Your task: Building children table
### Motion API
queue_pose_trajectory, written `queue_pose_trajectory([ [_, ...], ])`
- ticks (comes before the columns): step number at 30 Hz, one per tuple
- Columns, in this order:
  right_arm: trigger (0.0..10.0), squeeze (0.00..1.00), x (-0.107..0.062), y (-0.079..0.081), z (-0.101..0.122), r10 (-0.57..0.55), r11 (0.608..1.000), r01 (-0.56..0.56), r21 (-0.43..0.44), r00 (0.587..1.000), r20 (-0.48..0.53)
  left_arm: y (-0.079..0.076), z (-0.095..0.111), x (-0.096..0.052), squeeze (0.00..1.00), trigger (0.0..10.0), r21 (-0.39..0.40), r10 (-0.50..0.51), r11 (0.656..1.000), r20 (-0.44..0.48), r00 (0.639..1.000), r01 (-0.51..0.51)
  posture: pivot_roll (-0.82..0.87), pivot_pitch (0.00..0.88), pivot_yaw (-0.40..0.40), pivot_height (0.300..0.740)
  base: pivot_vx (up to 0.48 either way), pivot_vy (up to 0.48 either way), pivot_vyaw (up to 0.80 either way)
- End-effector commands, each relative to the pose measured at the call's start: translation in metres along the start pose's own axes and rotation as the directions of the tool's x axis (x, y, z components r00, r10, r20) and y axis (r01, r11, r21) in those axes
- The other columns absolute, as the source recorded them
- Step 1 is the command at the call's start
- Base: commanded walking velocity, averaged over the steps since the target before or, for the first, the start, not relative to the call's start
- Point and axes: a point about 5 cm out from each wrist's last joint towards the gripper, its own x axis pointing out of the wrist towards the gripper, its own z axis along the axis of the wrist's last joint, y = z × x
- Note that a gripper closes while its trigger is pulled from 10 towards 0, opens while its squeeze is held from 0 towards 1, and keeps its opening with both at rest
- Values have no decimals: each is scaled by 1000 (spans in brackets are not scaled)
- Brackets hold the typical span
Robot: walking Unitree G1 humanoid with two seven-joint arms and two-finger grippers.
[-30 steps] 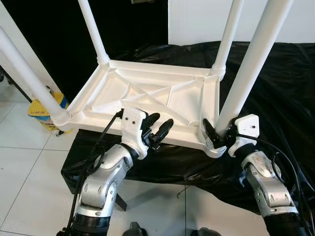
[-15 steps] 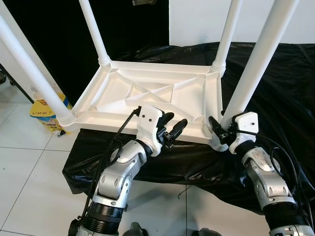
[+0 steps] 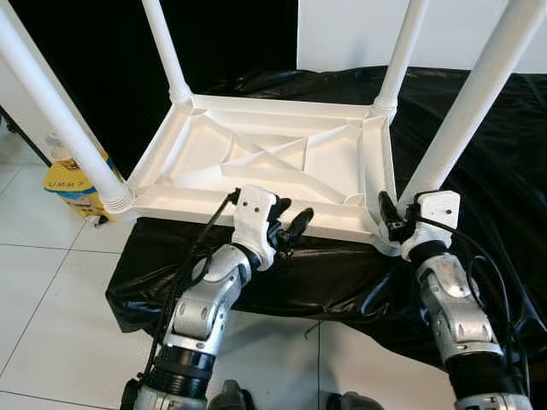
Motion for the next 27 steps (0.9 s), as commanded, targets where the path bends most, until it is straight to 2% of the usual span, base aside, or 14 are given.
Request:
queue_pose_trajectory([
  [1, 10000, 0, -9, -13, -21, -146, 989, 143, -38, 983, -112, 5, -5, 1, 0, 10000, 21, 53, 998, -13, 998, -53, 16, 119, 28, 740, 0, 0, 0],
  [2, 10000, 0, -9, -13, -21, -146, 989, 143, -38, 983, -112, 5, -5, 1, 0, 10000, 21, 53, 998, -13, 998, -53, 16, 119, 28, 740, 0, 0, 0],
  [4, 10000, 0, -9, -9, -20, -246, 969, 245, -29, 963, -109, 5, -4, 4, 0, 10000, 12, 75, 997, 3, 997, -75, 15, 111, 27, 740, 0, 0, 0],
  [7, 10000, 0, -8, -8, -19, -294, 956, 294, -22, 950, -108, 6, -2, 6, 0, 10000, 26, 82, 996, 19, 996, -82, 15, 111, 27, 740, 0, 0, 0],
  [8, 10000, 0, -8, -6, -19, -358, 933, 359, -14, 927, -110, 4, -2, 10, 0, 10000, 42, 102, 994, 28, 994, -103, 30, 105, 25, 740, 0, 0, 0],
  [9, 10000, 0, -8, -6, -19, -358, 933, 359, -14, 927, -110, 4, -2, 10, 0, 10000, 42, 102, 994, 28, 994, -103, 30, 105, 25, 740, 0, 0, 0],
  [10, 10000, 0, -8, -3, -18, -397, 917, 398, -12, 911, -115, 3, -2, 13, 0, 10000, 55, 118, 991, 31, 992, -120, 31, 105, 24, 740, 0, 0, 0],
  [13, 10000, 0, -7, 1, -20, -385, 923, 384, -34, 914, -124, -2, -5, 17, 0, 10000, 50, 117, 992, 27, 993, -119, 37, 111, 19, 740, 0, 0, 0],
  [18, 10000, 0, -7, 0, -17, -383, 924, 379, -56, 918, -107, 5, -4, 18, 0, 10000, 10, 158, 987, 33, 987, -159, 36, 123, 18, 740, 0, 0, 0],
  [20, 10000, 0, -7, 1, -16, -381, 925, 380, -32, 919, -103, 8, -3, 19, 0, 10000, 41, 190, 980, 42, 981, -192, 34, 122, 17, 740, 0, 0, 0],
  [27, 10000, 0, -5, 6, -8, -335, 942, 336, 0, 941, -49, 6, -3, 22, 0, 10000, 71, 158, 984, 51, 986, -161, 27, 111, 17, 740, 0, 0, 0],
])
